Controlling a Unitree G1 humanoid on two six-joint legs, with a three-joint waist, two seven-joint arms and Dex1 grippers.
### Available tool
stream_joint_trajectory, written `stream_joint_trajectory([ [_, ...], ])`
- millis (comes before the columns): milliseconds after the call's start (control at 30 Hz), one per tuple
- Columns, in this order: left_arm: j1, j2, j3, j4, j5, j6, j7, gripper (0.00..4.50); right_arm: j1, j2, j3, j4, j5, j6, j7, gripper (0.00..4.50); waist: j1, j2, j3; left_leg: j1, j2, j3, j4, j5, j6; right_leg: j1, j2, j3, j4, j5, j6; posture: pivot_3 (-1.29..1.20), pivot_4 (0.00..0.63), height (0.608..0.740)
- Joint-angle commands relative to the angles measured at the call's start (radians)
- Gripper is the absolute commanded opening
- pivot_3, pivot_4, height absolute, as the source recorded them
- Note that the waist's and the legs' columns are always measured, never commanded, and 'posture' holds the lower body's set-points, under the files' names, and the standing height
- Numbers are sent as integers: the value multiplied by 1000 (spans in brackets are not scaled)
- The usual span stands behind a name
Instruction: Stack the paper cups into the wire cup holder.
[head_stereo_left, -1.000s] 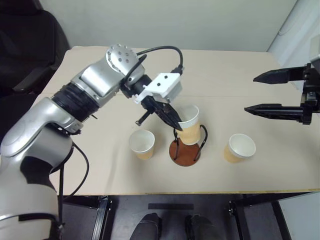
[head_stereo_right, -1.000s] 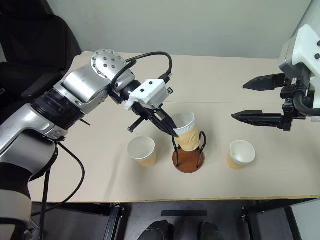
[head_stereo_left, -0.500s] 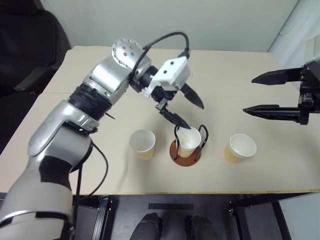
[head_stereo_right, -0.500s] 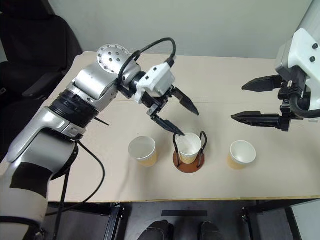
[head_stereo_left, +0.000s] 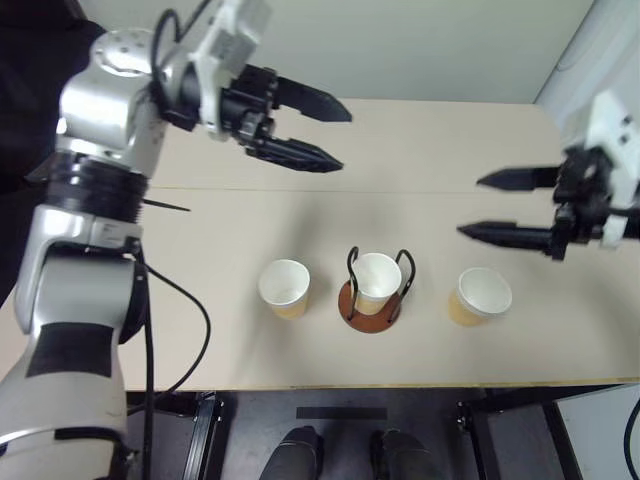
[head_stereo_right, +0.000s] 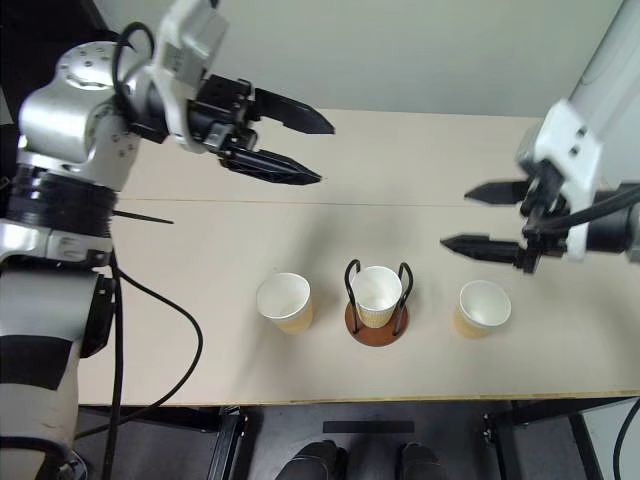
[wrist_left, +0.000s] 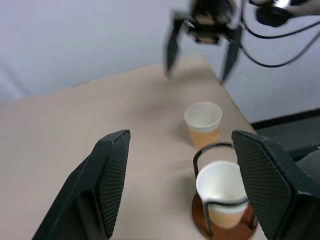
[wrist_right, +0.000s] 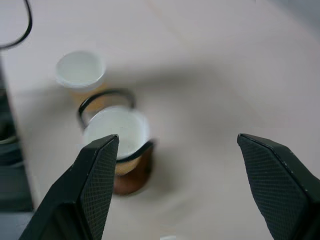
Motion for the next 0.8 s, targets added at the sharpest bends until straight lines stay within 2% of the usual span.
stream_joint_trajectory([
  [33,15,23,81,-80,-26,57,-29,3469,39,-32,-63,-35,32,9,23,3860,1,0,0,0,0,0,1,0,0,0,0,0,0,0,0,0,150,740],
  [167,62,32,113,-145,-38,117,-28,3469,127,-70,-40,-70,2,-25,69,3860,2,-1,0,1,-1,0,1,0,0,1,0,0,0,0,0,0,150,740],
  [300,96,44,116,-196,-36,157,-29,3469,154,-71,-35,-55,-13,-49,74,3860,-3,0,0,3,0,0,1,0,0,3,-1,1,1,0,0,0,150,740],
  [433,138,49,124,-238,-24,159,-27,3469,261,-80,-12,-84,-63,-80,88,3860,-4,-1,-1,7,0,1,0,0,0,7,1,0,0,0,0,0,150,740],
  [633,151,38,127,-244,-9,155,-19,3469,409,-147,87,-66,-270,-247,138,3860,-4,-1,0,8,0,1,0,0,1,9,-1,1,0,0,0,0,150,740],
  [800,159,37,130,-249,-4,157,-20,3469,406,-138,146,-8,-359,-324,157,3860,-8,-1,0,10,0,1,-1,-1,1,11,-1,1,0,0,0,0,150,740],
])
